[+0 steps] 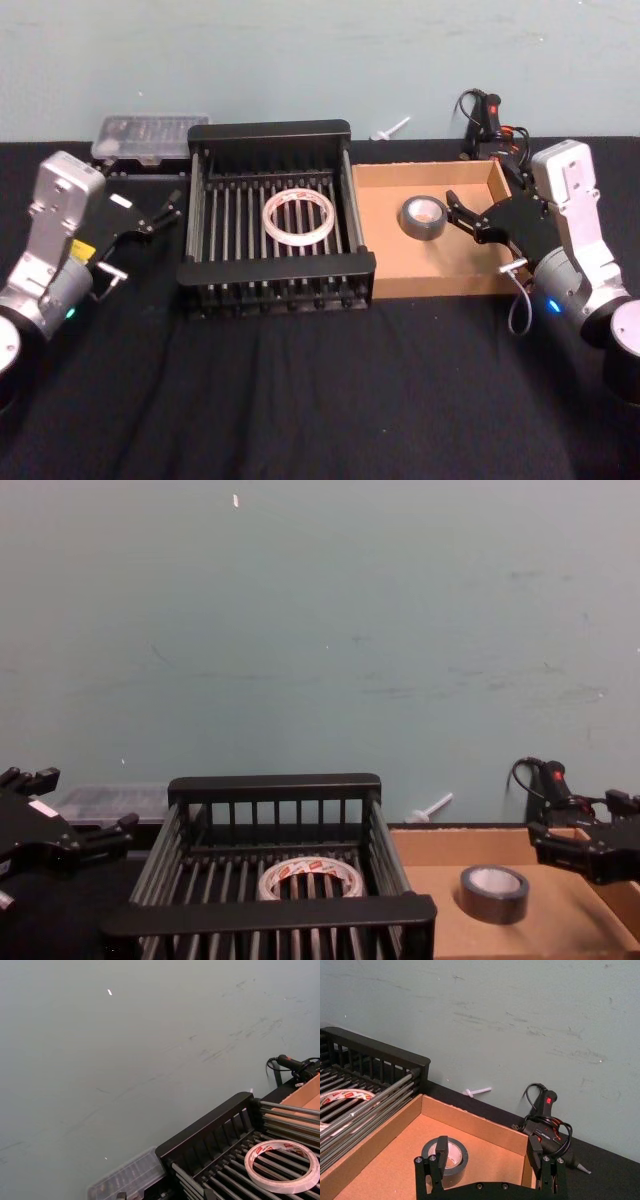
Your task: Pick up the white tape and place it into the black box , Pick up the silver tape and place it into the brown box.
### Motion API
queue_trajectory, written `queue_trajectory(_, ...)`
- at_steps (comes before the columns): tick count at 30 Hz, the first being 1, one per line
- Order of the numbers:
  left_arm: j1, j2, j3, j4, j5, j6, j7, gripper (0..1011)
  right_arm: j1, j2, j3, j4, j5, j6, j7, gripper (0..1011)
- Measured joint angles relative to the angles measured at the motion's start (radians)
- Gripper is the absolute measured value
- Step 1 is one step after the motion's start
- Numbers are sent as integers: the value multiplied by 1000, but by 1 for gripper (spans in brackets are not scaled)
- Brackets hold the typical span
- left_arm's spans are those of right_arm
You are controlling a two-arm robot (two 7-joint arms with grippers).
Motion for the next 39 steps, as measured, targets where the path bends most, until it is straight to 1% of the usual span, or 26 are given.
queue_trajectory(39,0,0,0,0,0,0,0,1001,1,3,-3,-3,3,3,-2,1002)
